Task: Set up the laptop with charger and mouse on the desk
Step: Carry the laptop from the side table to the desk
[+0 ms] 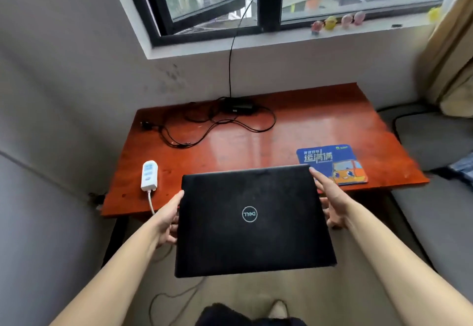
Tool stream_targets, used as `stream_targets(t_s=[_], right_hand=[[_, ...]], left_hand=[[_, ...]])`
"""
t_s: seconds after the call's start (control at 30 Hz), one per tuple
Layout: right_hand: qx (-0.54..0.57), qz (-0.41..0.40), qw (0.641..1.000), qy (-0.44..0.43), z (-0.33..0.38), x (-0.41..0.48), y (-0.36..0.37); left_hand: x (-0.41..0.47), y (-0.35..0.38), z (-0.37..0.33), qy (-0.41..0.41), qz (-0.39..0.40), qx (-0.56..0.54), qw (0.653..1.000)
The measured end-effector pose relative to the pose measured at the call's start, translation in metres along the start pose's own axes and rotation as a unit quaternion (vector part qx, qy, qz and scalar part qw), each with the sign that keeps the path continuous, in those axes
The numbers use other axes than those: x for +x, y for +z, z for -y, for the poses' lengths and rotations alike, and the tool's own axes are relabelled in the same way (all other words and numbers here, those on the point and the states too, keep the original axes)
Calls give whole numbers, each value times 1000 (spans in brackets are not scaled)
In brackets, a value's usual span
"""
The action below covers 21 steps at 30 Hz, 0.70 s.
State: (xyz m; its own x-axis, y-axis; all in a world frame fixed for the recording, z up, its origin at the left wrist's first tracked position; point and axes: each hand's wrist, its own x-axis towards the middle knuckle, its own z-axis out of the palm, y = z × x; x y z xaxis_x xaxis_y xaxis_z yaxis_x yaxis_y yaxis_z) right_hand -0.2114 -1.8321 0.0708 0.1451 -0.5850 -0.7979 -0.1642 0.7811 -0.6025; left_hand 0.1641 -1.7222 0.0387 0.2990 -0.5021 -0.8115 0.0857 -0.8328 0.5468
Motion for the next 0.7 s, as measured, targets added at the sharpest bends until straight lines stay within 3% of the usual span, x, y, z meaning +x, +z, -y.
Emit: stream_targets(t_s=[0.33,0.7], right_hand=[[-43,-13,997,58,89,121,21],[-23,-58,992,114,186,219,75]], left_hand=[[112,3,-86,-81,-9,5,997],[244,-14,-185,-103,-26,16,994]])
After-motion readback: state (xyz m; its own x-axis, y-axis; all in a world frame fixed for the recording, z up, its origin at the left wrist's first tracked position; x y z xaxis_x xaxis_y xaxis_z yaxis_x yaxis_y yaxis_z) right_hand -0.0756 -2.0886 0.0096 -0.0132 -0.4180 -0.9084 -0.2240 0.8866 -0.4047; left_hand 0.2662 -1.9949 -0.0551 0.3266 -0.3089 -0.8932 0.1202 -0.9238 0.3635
